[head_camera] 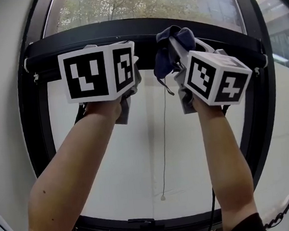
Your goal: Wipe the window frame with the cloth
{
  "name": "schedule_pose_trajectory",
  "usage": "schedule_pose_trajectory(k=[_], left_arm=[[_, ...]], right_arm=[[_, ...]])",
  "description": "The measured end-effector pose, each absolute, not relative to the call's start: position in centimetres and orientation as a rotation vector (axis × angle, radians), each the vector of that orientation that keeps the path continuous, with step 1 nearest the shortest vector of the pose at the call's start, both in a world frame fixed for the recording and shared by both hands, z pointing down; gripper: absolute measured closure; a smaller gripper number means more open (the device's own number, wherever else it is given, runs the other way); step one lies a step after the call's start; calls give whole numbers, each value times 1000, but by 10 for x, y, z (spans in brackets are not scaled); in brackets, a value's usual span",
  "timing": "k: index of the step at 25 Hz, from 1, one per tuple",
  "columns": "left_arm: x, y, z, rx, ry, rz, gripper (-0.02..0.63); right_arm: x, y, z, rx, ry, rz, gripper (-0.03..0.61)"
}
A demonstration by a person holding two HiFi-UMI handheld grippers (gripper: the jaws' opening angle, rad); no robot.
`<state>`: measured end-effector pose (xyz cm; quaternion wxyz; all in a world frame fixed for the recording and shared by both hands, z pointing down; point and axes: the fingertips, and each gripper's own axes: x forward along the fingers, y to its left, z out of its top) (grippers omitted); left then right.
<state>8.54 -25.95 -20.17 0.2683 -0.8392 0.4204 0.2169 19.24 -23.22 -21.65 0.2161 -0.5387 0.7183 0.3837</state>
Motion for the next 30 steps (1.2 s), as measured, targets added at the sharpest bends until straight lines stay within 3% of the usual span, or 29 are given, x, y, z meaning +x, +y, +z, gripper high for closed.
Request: schedule_pose_trajectory(k=[13,30], left_arm=[[170,-239,-199,-2274,1113,574,620],[221,-261,-208,-2355,1032,639,620]], right_arm=[[277,-206,-212,-1469,1956,1039,445],[342,-218,-224,-1548,1896,1050,445]])
